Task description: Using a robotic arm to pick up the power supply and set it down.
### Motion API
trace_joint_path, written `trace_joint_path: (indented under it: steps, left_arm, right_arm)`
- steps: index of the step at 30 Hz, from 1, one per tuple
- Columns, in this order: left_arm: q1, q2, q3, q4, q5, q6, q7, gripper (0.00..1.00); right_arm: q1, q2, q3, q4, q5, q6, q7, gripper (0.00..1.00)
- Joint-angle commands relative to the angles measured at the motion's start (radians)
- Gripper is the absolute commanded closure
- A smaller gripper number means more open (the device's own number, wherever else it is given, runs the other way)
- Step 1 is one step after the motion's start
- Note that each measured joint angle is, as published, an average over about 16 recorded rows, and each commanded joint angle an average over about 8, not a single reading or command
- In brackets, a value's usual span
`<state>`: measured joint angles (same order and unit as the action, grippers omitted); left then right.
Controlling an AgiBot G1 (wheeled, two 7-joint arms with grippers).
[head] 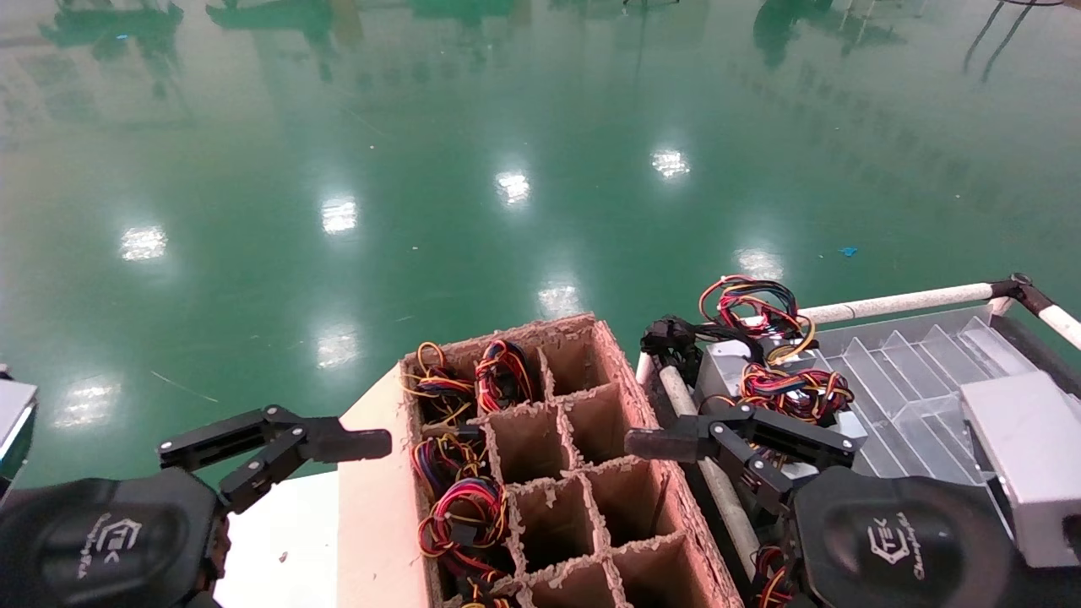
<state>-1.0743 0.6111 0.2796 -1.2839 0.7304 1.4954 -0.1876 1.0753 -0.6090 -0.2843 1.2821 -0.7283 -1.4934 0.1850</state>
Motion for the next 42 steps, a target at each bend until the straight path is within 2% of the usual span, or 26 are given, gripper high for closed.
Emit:
trace_joint_path:
  steps: [1, 15, 19, 28, 42]
  left_arm:
    - [0.000, 0.000, 0.000, 0.000, 0.000, 0.000, 0.000, 1.00]
    - [0.000, 0.000, 0.000, 0.000, 0.000, 0.000, 0.000, 1.00]
    - [0.000, 0.000, 0.000, 0.000, 0.000, 0.000, 0.000, 1.00]
    - [-0.001, 0.000, 0.001, 0.001, 0.000, 0.000, 0.001, 1.00]
    - [-0.001, 0.000, 0.002, 0.001, -0.001, 0.000, 0.001, 1.00]
  right_arm:
    - [0.000, 0.000, 0.000, 0.000, 0.000, 0.000, 0.000, 0.00]
    - [0.001, 0.000, 0.000, -0.001, -0.002, 0.002, 0.000, 0.00]
    - [0.022, -0.014, -0.013, -0.005, -0.043, 0.021, -0.007, 0.00]
    - [0.201, -0.131, -0.090, -0.076, -0.256, 0.082, -0.059, 0.00]
    - [0.476, -0.372, -0.289, -0.337, -0.718, 0.195, -0.249, 0.00]
